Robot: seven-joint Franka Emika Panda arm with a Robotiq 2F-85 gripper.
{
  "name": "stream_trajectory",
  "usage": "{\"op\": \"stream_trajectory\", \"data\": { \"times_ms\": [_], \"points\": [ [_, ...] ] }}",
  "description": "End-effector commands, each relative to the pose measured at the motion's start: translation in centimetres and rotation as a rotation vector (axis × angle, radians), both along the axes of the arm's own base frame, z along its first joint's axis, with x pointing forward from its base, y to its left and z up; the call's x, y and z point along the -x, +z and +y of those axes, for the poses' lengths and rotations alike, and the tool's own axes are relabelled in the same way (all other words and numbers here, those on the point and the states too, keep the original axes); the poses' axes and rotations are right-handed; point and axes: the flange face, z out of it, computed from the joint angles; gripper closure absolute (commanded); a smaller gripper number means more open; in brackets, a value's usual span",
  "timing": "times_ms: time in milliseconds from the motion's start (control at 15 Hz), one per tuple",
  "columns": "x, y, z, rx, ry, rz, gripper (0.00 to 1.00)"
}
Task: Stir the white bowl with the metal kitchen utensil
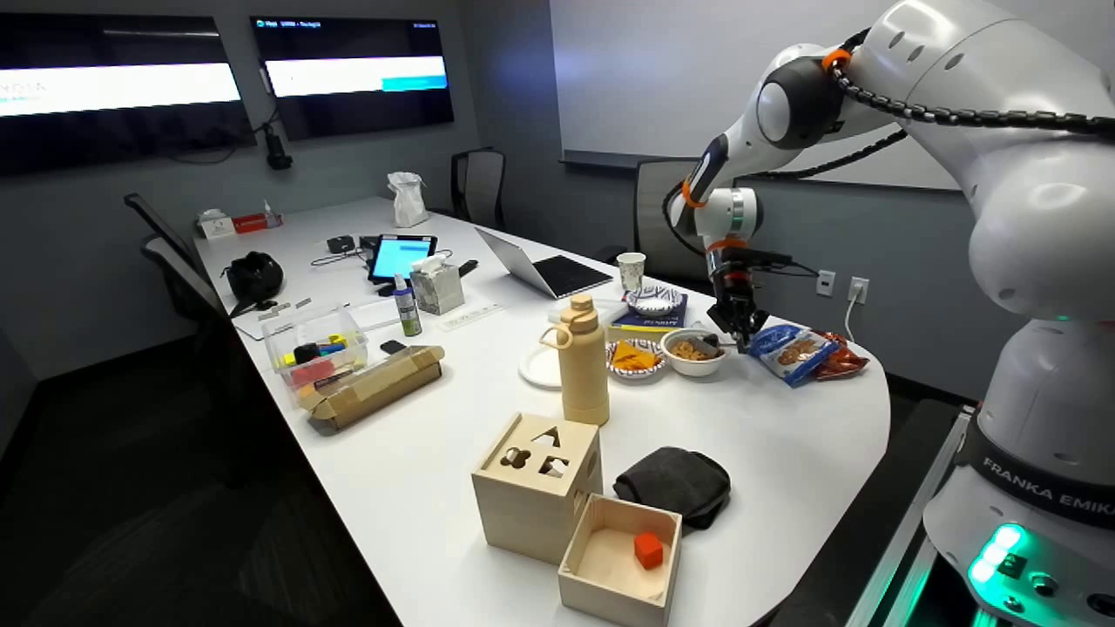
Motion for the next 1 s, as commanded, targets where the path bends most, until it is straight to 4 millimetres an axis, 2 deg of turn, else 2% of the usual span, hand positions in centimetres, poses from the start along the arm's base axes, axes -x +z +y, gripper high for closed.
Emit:
{"op": "stream_trajectory", "data": {
  "times_ms": [0,533,600,933],
  "points": [
    [0.7,0.9,0.2,-0.017,0.012,-0.034,0.64],
    [0.5,1.1,0.3,-0.030,0.010,-0.039,0.03],
    [0.5,1.3,0.4,-0.030,0.006,-0.035,0.00],
    [0.7,3.9,0.1,0.026,-0.043,-0.135,0.00]
  ]
}}
